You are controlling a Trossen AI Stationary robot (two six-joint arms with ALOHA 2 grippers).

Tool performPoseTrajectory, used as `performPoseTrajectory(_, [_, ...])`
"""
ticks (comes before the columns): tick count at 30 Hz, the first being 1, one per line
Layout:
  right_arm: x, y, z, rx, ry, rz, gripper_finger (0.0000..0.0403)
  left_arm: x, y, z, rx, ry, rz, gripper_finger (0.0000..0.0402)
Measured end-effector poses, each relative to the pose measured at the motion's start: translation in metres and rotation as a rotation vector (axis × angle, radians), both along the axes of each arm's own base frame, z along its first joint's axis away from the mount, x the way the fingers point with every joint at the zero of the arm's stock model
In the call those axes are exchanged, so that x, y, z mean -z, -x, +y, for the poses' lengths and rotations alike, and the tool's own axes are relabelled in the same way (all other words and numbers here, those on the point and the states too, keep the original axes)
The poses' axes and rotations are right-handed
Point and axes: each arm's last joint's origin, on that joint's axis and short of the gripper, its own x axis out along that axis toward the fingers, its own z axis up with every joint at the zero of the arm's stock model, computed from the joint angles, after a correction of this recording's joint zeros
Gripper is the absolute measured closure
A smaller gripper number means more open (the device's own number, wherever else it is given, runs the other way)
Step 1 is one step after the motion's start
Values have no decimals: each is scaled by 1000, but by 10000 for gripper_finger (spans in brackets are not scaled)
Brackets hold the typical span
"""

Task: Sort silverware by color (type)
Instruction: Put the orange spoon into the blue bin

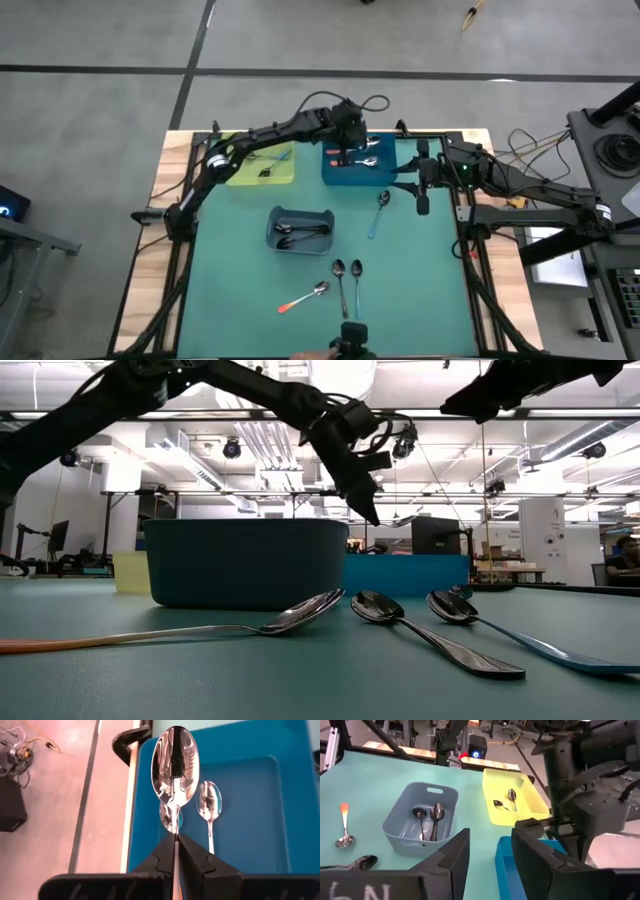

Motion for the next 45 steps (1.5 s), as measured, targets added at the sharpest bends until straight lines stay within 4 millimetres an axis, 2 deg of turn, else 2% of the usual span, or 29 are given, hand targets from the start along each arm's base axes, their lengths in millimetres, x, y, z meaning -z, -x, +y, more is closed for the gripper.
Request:
performPoseTrajectory(12, [0,0,0,0,-1,1,266,-6,-4,8,20,11,-116,401])
performPoseTrajectory(20, [1,0,0,1,-2,5,266,6,-1,14,5,16,-104,401])
performPoseTrajectory(28, [1,0,0,0,3,7,266,8,0,15,-1,24,-98,401])
performPoseTrajectory(41, [3,0,0,-2,9,15,266,42,-8,18,-9,59,-37,401])
performPoseTrajectory(45, [3,0,0,-2,11,16,266,46,-8,18,-10,64,-27,401])
